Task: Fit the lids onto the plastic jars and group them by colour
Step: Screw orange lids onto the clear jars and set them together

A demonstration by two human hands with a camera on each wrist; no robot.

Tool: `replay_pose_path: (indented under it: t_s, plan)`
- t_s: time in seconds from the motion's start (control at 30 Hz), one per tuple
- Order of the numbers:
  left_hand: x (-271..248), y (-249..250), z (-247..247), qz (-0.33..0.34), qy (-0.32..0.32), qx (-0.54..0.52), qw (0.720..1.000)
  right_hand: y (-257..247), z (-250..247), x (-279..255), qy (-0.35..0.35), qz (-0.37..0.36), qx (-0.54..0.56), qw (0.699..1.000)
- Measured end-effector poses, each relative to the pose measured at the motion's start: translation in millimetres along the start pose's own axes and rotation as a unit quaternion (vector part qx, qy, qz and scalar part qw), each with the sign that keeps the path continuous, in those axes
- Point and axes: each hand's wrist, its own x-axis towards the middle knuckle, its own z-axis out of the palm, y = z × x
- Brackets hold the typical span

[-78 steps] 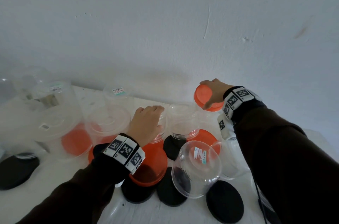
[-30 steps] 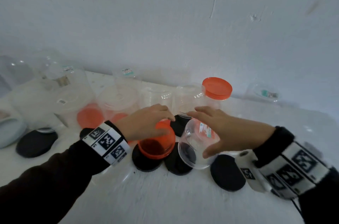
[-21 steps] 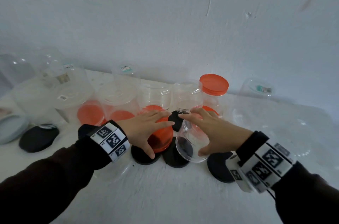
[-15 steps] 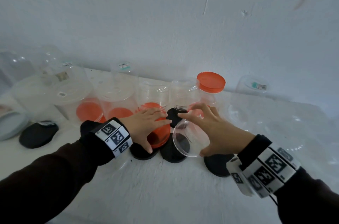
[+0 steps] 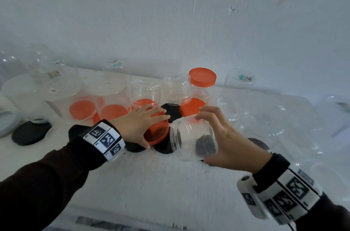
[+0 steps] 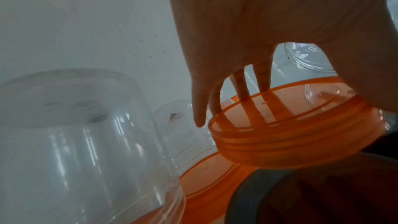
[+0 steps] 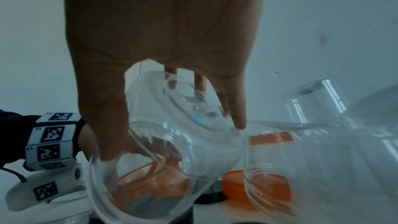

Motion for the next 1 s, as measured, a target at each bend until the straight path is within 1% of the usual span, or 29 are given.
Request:
replay_pose_path:
  t_s: [0.07,0.17,0.33,0.43,0.53,0.6,0.7,0.77,0.87,1.0]
  plan:
    - [-4,3,3,-0.006,0.021,-0.021,1.000,0,-3,-11,-0.010,0.014,0.001,1.000]
    - [-9,10,8,-0.008,0.059,-0.047,0.997,-2,-4,-28,-0.006,0.031,-0.012,0.999]
    - [-18,28,8,-0.019,0.108,-0.113,0.988,-4,2,-53,-0.009,0.098,0.011,0.995]
    - [-25,41,5,-0.020,0.149,-0.160,0.976,-2,5,-65,-0.004,0.115,0.022,0.993]
    - [-29,53,5,-0.011,0.205,-0.202,0.958,0,9,-76,-0.005,0.115,0.036,0.993]
    - [-30,59,7,-0.009,0.228,-0.238,0.944,3,11,-84,-0.005,0.113,0.052,0.992]
    - [-30,68,10,0.014,0.242,-0.290,0.926,7,12,-92,0.007,0.115,0.061,0.991]
    - [-30,77,10,0.038,0.250,-0.302,0.919,10,12,-98,0.013,0.122,0.081,0.989]
    - [-28,92,10,0.069,0.249,-0.307,0.916,16,13,-106,0.014,0.152,0.114,0.982]
    - [-25,114,9,0.116,0.234,-0.311,0.914,19,11,-114,0.003,0.185,0.132,0.974]
